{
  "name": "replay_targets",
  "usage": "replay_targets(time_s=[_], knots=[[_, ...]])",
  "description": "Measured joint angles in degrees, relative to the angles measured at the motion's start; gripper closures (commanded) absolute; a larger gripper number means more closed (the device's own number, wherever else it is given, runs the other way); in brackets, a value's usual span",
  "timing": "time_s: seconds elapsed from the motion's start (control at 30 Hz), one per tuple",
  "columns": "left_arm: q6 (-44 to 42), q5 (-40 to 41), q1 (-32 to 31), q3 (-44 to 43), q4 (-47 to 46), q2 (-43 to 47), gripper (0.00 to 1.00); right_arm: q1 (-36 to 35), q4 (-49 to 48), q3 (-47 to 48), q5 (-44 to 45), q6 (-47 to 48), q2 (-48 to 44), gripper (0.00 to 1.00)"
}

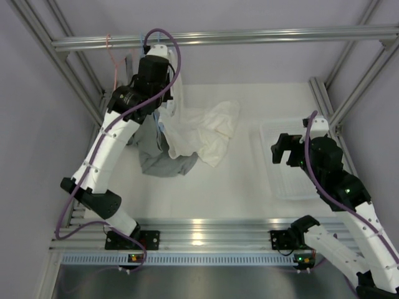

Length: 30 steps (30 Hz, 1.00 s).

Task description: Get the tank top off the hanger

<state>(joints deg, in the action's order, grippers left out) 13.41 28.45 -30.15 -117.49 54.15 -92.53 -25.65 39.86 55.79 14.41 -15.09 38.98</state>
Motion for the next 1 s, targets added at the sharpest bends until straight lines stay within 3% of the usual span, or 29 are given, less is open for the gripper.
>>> replay_targets(time_s=[0.3,0.53,1.0], knots=[[-0.1,-3.1,0.0,1.0,-1.0,1.1,1.00,0.0,0.0,0.0,-1.4,-0.2,1.2,0.01],[1.8,-4.2,0.1,8.1,-6.2,7.9,1.00,0.0,-0.4,-0.3,-1.9,-0.4,1.3,0.00],[6.4,-17.1,0.0,24.3,-8.5,21.4,1.00,0.0,-2.1,-0.4,-4.5,-1.3,1.3,0.01]])
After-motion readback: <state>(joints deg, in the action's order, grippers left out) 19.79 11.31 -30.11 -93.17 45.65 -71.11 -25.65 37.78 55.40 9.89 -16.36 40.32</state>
